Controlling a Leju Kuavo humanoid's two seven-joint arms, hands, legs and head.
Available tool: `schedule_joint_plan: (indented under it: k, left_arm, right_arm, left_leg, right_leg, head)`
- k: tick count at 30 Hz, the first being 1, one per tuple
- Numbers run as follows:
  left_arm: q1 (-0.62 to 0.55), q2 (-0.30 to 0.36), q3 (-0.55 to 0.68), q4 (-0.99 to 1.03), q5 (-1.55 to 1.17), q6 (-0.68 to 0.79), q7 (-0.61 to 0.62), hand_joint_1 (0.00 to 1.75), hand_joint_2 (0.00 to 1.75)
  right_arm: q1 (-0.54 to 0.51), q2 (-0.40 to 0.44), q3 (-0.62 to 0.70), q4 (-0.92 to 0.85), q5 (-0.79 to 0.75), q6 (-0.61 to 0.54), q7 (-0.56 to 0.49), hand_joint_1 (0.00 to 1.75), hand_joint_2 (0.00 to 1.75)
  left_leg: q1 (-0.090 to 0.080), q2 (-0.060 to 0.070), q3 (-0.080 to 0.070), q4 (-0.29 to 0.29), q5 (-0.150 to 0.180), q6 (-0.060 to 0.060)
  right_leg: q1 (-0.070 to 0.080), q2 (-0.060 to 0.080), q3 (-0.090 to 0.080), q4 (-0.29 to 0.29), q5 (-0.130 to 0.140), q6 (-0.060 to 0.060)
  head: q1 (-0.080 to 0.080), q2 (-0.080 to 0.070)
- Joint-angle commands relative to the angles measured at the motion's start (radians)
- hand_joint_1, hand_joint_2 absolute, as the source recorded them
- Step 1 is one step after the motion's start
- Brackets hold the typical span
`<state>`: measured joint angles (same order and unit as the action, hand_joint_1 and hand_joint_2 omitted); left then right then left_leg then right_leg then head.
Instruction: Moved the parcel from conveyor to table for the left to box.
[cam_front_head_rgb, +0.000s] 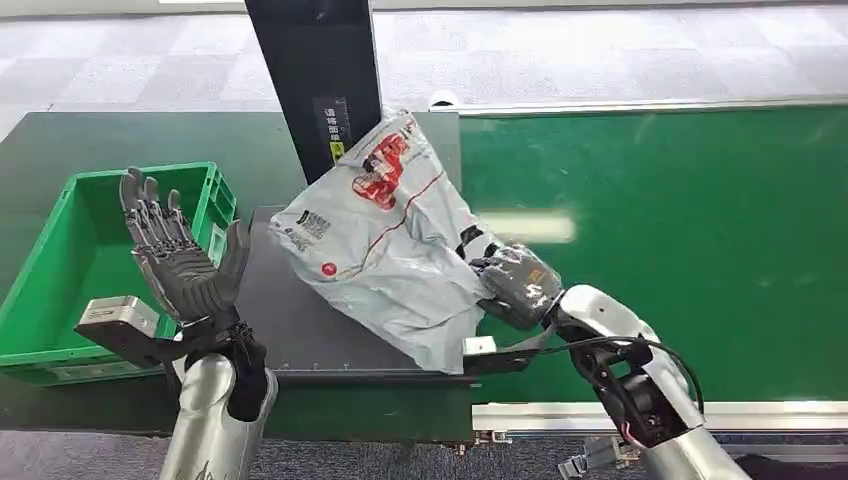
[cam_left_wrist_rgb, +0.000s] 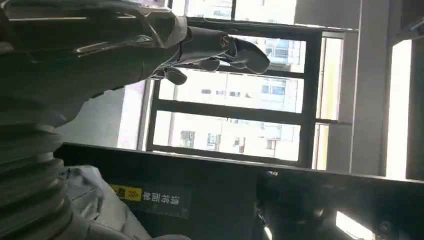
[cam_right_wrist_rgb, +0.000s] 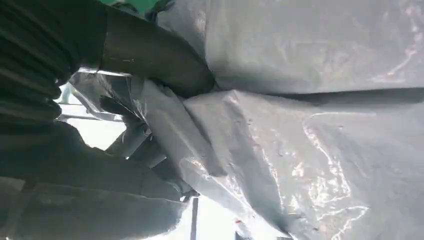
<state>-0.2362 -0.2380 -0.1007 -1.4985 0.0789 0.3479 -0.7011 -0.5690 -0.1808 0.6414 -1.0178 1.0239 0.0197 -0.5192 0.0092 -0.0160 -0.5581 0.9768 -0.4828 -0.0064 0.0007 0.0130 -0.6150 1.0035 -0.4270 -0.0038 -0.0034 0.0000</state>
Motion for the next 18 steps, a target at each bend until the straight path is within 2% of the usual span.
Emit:
schedule_joint_plan:
  k: [1,4,9,11,16,18]
  left_arm:
    - [-0.02,0.015,-0.013,0.083,0.013,-0.007,0.003,0.0,1.75]
    - [-0.02,0.012,-0.017,0.09,0.018,-0.009,0.003,0.0,1.75]
    - [-0.019,0.015,-0.023,0.097,0.021,-0.01,0.003,0.0,1.75]
    - [-0.015,0.017,-0.028,0.089,0.027,-0.007,0.003,0.0,1.75]
    - [-0.009,0.02,-0.036,0.094,0.027,-0.008,0.003,0.0,1.75]
    - [-0.002,0.02,-0.033,0.083,0.028,-0.007,0.003,0.0,1.75]
  right_arm:
    - [-0.123,-0.021,0.255,0.082,-0.047,0.117,-0.001,1.75,1.75]
    - [-0.142,-0.012,0.301,0.106,-0.057,0.163,-0.009,1.75,1.75]
    - [-0.15,-0.01,0.324,0.116,-0.063,0.156,-0.005,1.75,1.75]
    - [-0.179,-0.007,0.377,0.146,-0.064,0.089,0.04,1.75,1.75]
    - [-0.226,0.04,0.418,0.243,-0.072,0.041,0.07,1.75,1.75]
    - [-0.238,0.054,0.423,0.282,-0.064,-0.003,0.138,1.75,1.75]
  left_leg:
    - [-0.002,0.004,0.005,-0.003,0.0,0.0]
    - [-0.001,0.004,0.003,-0.001,0.0,0.0]
    - [-0.001,0.002,0.003,-0.001,0.0,0.0]
    - [-0.001,0.001,0.002,-0.001,0.0,0.0]
    - [-0.001,0.005,0.005,-0.003,0.0,0.0]
    - [-0.001,0.004,0.004,-0.002,0.0,0.0]
  right_leg:
    - [-0.001,0.0,0.004,-0.002,0.0,0.001]
    - [-0.001,0.002,0.002,-0.001,0.0,0.001]
    - [-0.001,0.0,0.002,-0.001,0.0,0.001]
    - [-0.001,0.0,0.002,-0.001,0.0,0.001]
    - [-0.001,0.002,0.003,-0.002,0.0,0.001]
    - [-0.001,0.002,0.003,-0.001,0.001,0.001]
  head:
    - [0.0,0.0]
    - [0.001,0.0]
    - [0.0,0.0]
    - [0.0,0.0]
    - [0.0,0.0]
    - [0.0,0.0]
